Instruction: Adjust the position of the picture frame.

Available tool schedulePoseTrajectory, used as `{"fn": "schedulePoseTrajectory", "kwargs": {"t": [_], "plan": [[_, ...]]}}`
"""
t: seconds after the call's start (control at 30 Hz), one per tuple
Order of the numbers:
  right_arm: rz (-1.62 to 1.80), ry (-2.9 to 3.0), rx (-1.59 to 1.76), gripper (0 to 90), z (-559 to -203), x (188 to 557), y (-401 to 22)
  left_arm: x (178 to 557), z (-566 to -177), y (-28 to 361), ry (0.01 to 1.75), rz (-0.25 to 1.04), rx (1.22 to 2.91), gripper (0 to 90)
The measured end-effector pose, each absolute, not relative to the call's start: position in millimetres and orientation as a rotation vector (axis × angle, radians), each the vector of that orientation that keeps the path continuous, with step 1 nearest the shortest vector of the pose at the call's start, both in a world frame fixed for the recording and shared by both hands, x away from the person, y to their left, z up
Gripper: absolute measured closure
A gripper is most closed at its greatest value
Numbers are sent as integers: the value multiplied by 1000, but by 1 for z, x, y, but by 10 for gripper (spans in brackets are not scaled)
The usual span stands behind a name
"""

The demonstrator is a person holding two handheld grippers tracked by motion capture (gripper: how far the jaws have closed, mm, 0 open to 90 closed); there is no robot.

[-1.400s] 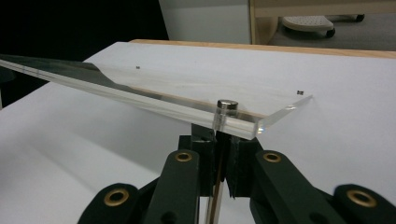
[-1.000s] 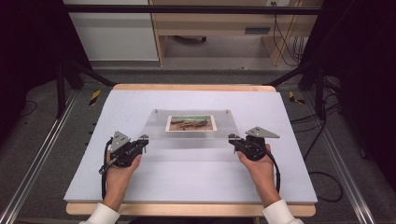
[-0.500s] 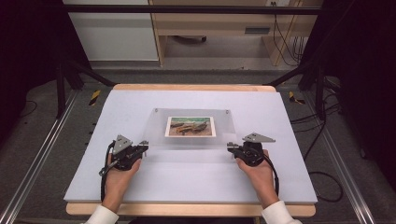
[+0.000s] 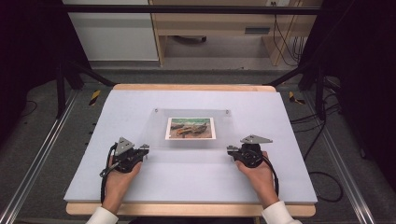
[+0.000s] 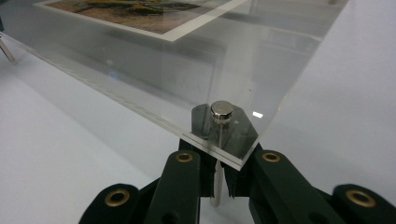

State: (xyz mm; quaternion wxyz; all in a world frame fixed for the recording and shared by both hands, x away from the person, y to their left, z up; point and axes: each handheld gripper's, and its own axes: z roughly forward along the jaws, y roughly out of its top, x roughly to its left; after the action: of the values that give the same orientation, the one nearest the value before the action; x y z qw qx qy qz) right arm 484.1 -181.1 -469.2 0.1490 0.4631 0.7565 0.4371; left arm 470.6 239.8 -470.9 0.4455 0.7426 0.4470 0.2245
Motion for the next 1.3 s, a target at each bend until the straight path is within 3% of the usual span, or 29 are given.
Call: {"fn": "schedulePoseTrajectory", "kwargs": {"t": [1.1,1.3], "plan": [[1258,2190,1339,828,-473,485,-183,471,-473,240,1095,554,1870,837],[1256,2180,1351,732,-473,483,-187,469,-472,238,1089,582,1879,730]]}}
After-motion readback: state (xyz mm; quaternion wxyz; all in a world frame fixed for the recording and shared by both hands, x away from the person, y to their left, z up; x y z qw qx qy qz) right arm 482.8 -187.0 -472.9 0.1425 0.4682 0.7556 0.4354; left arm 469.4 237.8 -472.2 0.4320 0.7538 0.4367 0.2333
